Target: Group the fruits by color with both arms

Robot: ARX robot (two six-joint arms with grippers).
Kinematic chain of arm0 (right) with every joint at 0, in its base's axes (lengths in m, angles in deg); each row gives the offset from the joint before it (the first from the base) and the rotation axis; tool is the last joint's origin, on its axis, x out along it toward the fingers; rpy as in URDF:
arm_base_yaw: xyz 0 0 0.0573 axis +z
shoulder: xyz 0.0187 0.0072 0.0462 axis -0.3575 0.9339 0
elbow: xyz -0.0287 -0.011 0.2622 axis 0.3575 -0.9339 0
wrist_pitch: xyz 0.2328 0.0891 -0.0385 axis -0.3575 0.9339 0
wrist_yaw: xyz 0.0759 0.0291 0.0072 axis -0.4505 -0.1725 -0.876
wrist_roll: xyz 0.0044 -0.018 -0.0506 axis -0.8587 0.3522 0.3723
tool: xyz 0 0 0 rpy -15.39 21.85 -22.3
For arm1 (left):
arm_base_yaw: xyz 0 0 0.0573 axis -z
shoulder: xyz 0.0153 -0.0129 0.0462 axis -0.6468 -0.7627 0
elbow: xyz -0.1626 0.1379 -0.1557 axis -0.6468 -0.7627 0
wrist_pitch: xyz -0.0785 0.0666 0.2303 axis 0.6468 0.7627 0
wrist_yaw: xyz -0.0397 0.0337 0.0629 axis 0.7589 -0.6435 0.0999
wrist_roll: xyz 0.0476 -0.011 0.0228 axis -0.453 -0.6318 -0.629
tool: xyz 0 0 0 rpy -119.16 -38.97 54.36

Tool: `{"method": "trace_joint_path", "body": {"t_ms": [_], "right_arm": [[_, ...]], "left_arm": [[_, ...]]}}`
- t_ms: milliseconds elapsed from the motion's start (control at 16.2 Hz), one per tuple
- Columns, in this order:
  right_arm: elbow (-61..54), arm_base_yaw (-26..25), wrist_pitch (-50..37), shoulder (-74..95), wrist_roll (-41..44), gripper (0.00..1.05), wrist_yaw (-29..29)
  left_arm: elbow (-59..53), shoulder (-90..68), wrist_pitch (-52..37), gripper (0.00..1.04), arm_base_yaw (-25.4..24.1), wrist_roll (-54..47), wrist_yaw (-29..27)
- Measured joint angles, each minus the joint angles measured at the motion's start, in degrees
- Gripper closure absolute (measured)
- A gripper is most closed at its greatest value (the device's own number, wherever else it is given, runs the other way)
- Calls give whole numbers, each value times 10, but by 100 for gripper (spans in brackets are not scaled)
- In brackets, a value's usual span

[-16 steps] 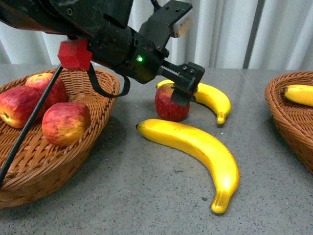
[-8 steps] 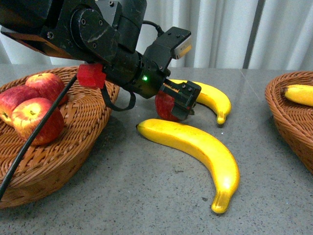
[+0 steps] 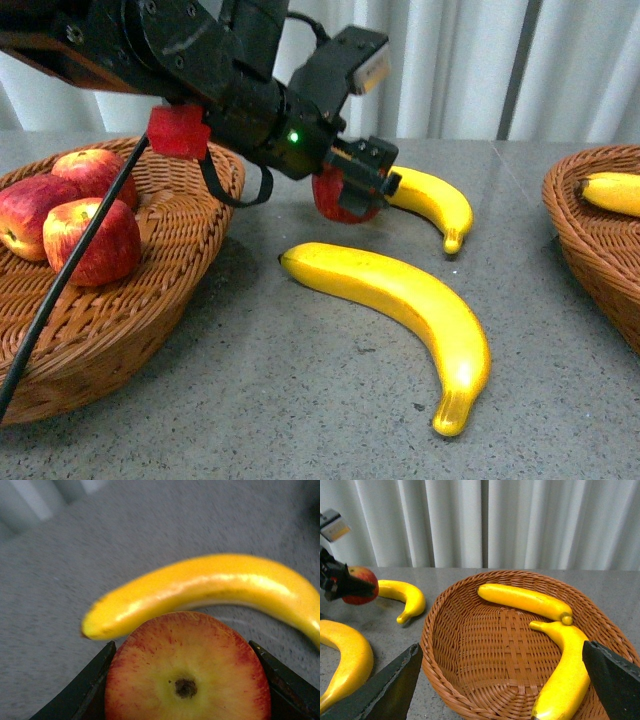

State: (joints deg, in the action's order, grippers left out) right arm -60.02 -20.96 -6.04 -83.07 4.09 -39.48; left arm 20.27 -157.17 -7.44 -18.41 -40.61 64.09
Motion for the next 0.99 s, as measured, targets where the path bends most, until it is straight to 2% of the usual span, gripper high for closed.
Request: {"method": "trace_joint_path", "body": {"t_ms": [247,494,742,865,927,989], "right_arm": [[0,0,0,0,0,7,0],[0,0,0,0,0,7,0],[0,0,0,0,0,7,0],[0,0,0,0,0,7,0],[0,0,0,0,0,7,0],[0,0,0,0,0,7,0]], "left_arm": [[-73,140,-42,36,-25,93,-102],[-196,229,-43,37,-78,201,-220],[-224,233,-54,35,-121,251,-242],[-224,232,-63,12,-121,252,-237],[-226,233,-76,5,-119,252,-231],[-233,240,-89,7,-118,252,-222]]}}
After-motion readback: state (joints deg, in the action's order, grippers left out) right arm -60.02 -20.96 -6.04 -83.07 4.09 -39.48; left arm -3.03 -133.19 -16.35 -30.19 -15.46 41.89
